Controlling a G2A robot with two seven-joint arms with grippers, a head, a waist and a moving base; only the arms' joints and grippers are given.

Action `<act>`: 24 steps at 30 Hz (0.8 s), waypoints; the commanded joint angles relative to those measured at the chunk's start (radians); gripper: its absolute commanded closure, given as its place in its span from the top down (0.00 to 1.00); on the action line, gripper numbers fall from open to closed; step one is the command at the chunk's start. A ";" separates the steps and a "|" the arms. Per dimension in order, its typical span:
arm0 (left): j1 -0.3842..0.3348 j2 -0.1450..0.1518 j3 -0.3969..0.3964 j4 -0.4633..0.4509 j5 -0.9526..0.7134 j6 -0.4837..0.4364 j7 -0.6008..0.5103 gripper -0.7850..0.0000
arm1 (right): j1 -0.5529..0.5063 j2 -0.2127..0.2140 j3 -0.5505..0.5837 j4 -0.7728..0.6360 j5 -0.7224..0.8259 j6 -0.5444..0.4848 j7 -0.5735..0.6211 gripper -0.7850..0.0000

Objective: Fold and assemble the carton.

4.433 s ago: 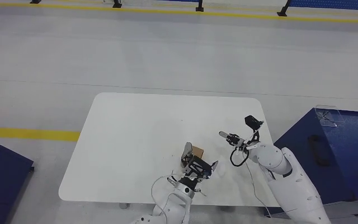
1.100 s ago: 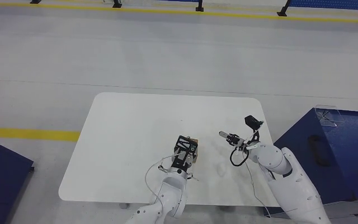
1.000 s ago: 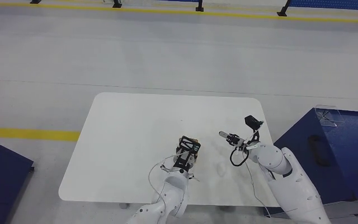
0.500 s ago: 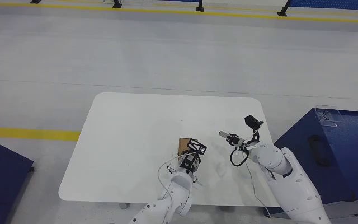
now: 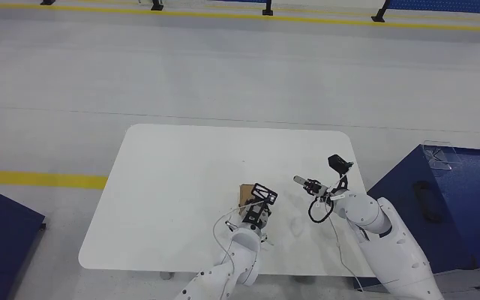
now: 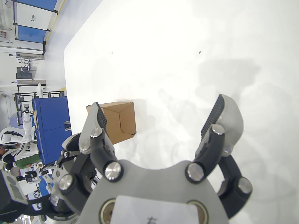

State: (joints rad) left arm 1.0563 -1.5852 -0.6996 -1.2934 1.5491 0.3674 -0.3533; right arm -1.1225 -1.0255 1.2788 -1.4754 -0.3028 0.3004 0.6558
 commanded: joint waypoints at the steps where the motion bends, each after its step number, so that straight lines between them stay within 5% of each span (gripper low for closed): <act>1: -0.009 -0.007 0.001 0.012 -0.001 0.007 -0.005 0.00 | 0.000 0.000 0.000 0.000 0.000 0.000 0.000 1.00; 9: 0.036 -0.011 -0.031 -0.048 -0.004 0.022 0.099 0.00 | 0.000 0.000 0.000 0.000 0.000 0.000 0.000 1.00; 17: 0.007 -0.026 -0.040 0.010 0.004 0.006 0.011 0.00 | 0.000 0.000 0.000 0.000 0.000 0.000 0.000 1.00; 24: 0.106 -0.019 -0.098 -0.162 -0.007 0.067 0.179 0.00 | 0.000 0.000 0.000 0.000 0.000 0.000 0.000 1.00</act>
State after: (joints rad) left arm 1.1384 -1.6076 -0.7836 -1.4202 1.5416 0.4287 -0.2059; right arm -1.1225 -1.0255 1.2788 -1.4754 -0.3027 0.3004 0.6558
